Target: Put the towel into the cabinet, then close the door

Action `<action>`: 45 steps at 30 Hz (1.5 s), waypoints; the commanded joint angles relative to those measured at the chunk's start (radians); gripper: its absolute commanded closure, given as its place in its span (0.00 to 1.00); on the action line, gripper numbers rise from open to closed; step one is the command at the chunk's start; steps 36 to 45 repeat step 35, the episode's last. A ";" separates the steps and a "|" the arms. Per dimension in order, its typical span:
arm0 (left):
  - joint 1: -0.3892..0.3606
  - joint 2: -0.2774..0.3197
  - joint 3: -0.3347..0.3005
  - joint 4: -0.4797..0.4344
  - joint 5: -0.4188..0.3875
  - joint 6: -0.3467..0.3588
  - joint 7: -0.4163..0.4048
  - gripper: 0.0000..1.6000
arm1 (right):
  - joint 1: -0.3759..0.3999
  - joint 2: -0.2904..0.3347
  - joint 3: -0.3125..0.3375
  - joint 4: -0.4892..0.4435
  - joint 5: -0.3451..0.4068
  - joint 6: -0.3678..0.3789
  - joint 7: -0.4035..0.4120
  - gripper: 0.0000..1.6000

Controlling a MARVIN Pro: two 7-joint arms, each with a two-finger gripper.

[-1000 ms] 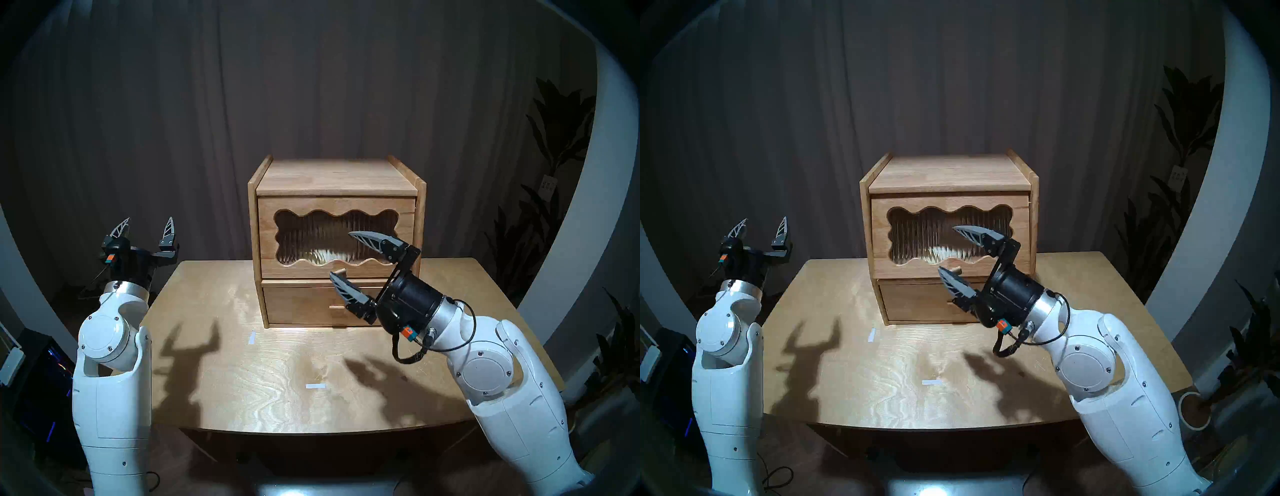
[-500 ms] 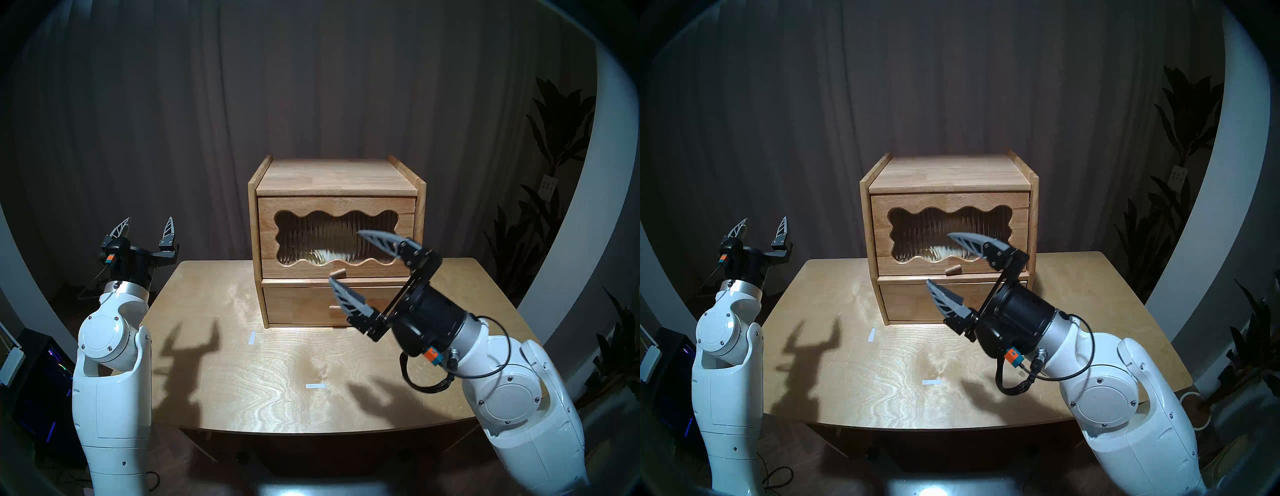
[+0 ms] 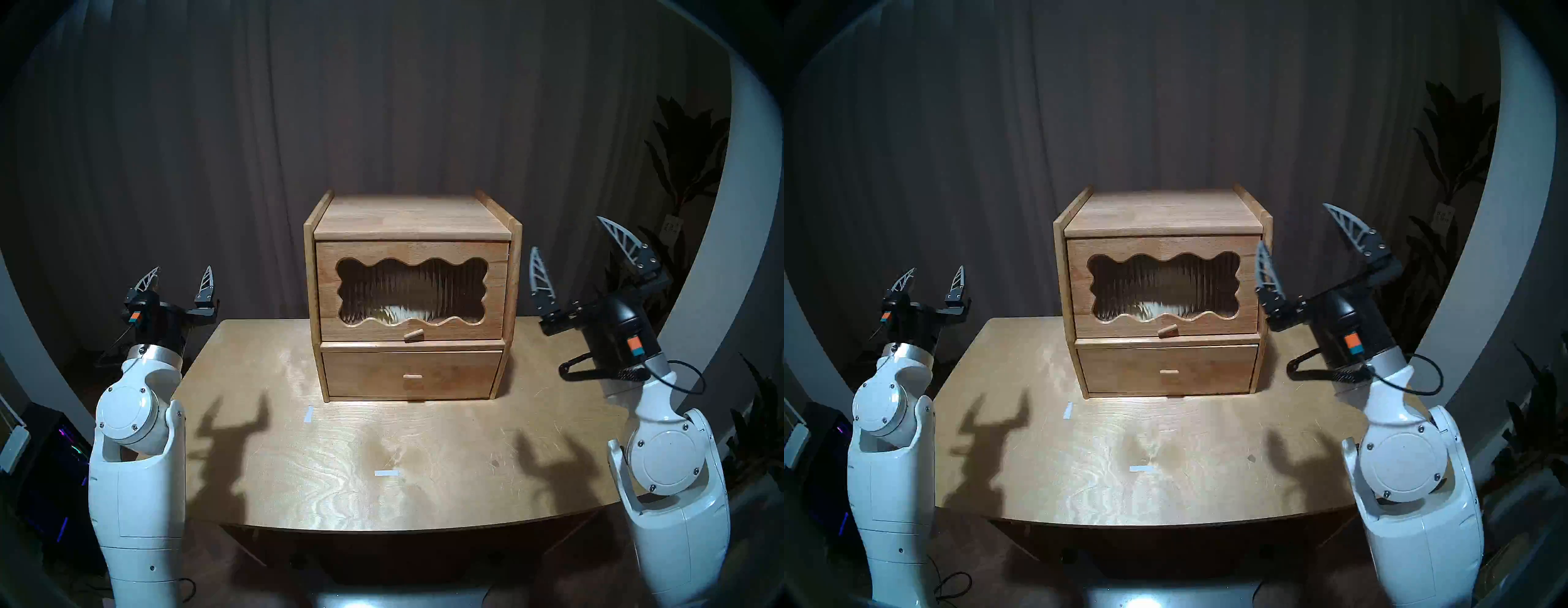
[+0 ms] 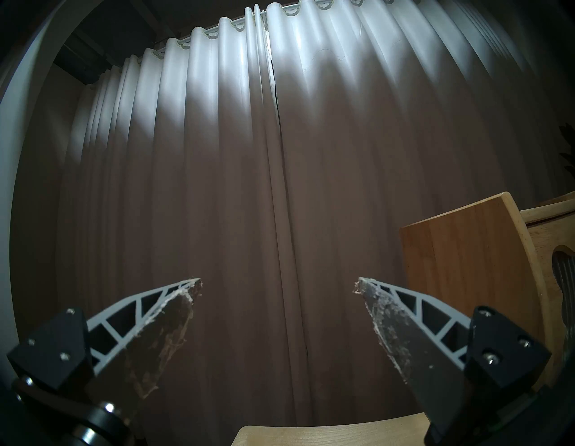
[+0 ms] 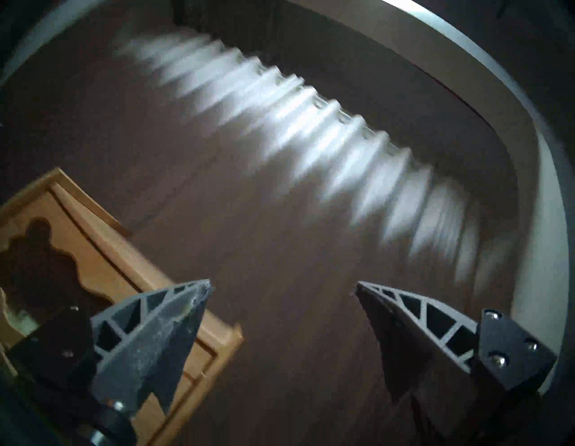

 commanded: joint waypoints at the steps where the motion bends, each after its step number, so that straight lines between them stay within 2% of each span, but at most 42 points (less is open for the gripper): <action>1: -0.017 0.000 0.001 -0.019 -0.002 -0.009 0.004 0.00 | 0.067 -0.064 0.148 0.109 0.119 0.082 -0.092 0.00; 4: -0.018 -0.001 0.001 -0.021 -0.002 -0.010 0.005 0.00 | 0.127 -0.051 0.201 0.186 0.181 0.129 -0.087 0.00; 7: -0.019 -0.003 0.001 -0.022 -0.002 -0.011 0.007 0.00 | 0.151 -0.006 0.199 0.249 0.223 0.164 -0.078 0.00; 11: -0.019 -0.003 0.002 -0.022 -0.002 -0.012 0.009 0.00 | 0.206 0.080 0.150 0.352 0.267 0.191 -0.060 0.00; 16: -0.019 -0.002 0.002 -0.021 -0.002 -0.011 0.011 0.00 | 0.251 0.116 0.085 0.405 0.284 0.212 -0.056 0.00; 25: -0.019 -0.003 0.004 -0.022 -0.002 -0.013 0.018 0.00 | 0.351 0.145 -0.021 0.498 0.317 0.227 -0.041 0.00; 27: -0.019 -0.003 0.005 -0.022 -0.002 -0.013 0.019 0.00 | 0.348 0.153 -0.026 0.509 0.326 0.224 -0.046 0.00; 34: -0.019 -0.002 0.006 -0.023 -0.002 -0.015 0.024 0.00 | 0.435 0.158 -0.053 0.595 0.345 0.218 -0.053 0.00; 45: -0.019 -0.002 0.007 -0.023 -0.002 -0.015 0.024 0.00 | 0.426 0.161 -0.053 0.595 0.355 0.207 -0.054 0.00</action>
